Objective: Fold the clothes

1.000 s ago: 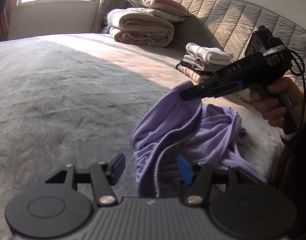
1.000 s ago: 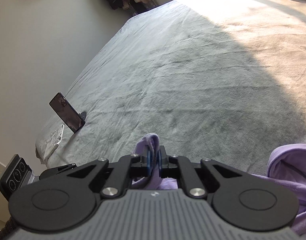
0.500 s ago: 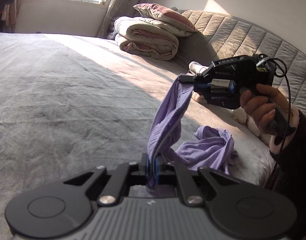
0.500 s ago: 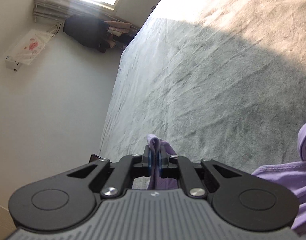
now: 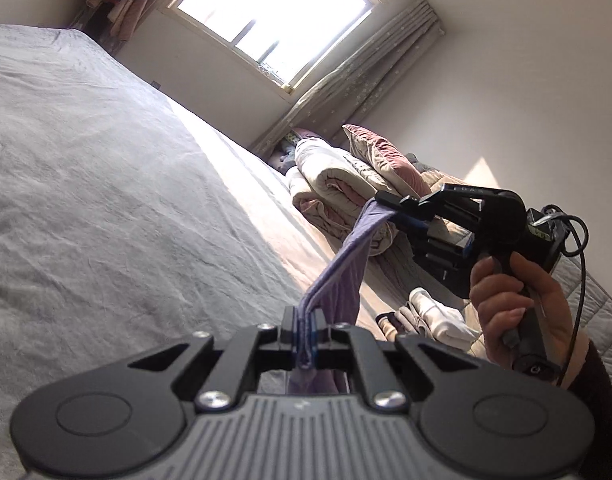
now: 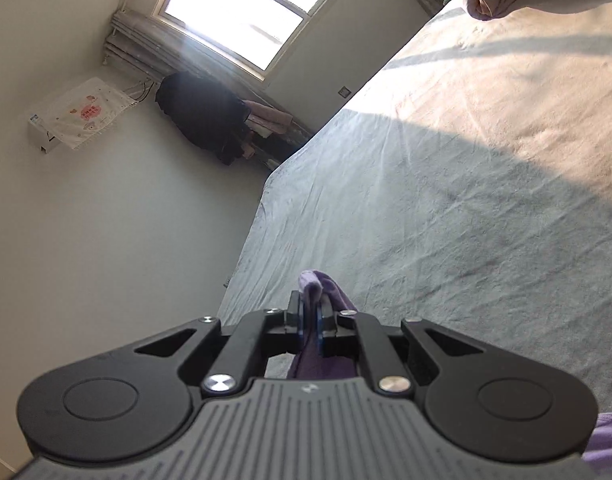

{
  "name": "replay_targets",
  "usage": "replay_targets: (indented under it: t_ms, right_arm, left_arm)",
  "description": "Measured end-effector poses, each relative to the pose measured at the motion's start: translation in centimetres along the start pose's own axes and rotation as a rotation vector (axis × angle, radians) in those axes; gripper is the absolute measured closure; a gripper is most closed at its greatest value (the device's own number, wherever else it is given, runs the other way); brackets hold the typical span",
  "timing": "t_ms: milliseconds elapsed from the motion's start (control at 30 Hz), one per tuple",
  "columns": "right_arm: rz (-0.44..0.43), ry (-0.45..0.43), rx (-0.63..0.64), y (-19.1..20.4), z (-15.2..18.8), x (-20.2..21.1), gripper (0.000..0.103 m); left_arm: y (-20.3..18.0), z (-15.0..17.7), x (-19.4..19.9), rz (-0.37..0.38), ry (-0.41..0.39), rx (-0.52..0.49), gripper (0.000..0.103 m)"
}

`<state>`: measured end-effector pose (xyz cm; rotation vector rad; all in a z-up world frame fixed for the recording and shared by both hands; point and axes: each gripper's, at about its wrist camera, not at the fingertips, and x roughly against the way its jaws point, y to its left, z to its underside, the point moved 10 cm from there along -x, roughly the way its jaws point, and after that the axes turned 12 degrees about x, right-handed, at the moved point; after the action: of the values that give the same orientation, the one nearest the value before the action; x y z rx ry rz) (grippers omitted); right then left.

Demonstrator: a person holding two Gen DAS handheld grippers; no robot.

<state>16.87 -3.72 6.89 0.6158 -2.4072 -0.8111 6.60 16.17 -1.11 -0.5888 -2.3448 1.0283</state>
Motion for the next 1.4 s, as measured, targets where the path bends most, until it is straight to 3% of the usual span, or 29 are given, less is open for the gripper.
replay_targets:
  t_ms: [100, 233, 467, 633, 833, 1033, 1167, 1233, 1267, 1400]
  right_arm:
    - [0.025, 0.004, 0.055, 0.7, 0.6, -3.4, 0.094]
    - [0.034, 0.024, 0.071, 1.1, 1.7, -7.6, 0.094]
    - [0.052, 0.112, 0.104, 1.6, 4.9, -14.3, 0.094]
    - [0.058, 0.176, 0.122, 1.5, 8.0, -18.6, 0.094]
    - [0.052, 0.242, 0.133, 1.1, 11.6, -22.3, 0.094]
    - [0.057, 0.315, 0.157, 0.6, 14.1, -24.0, 0.092]
    - [0.017, 0.332, 0.117, 0.3, 13.6, -23.0, 0.086]
    - [0.013, 0.329, 0.155, 0.3, 12.8, -21.2, 0.077]
    - [0.012, 0.326, 0.176, 0.3, 12.4, -20.3, 0.062]
    - [0.008, 0.317, 0.260, 0.3, 10.9, -16.4, 0.058]
  left_arm:
    - [2.3, -1.5, -0.6, -0.084, -0.032, 0.040, 0.097]
    - [5.6, -3.1, -0.8, -0.142, -0.057, 0.129, 0.097]
    - [11.1, -4.4, -0.8, -0.286, -0.061, 0.240, 0.097]
    - [14.0, -4.6, -0.2, -0.430, -0.068, 0.241, 0.097]
    - [16.4, -4.3, 1.0, -0.543, -0.067, 0.232, 0.097]
    - [16.8, -3.8, 1.3, -0.644, -0.044, 0.185, 0.096]
    - [16.2, -3.9, 1.7, -0.677, -0.059, 0.163, 0.087]
    - [15.9, -4.0, 2.0, -0.702, -0.079, 0.146, 0.079]
    - [15.7, -4.1, 2.2, -0.721, -0.090, 0.133, 0.071]
    - [14.7, -4.6, 2.7, -0.750, -0.125, 0.098, 0.069]
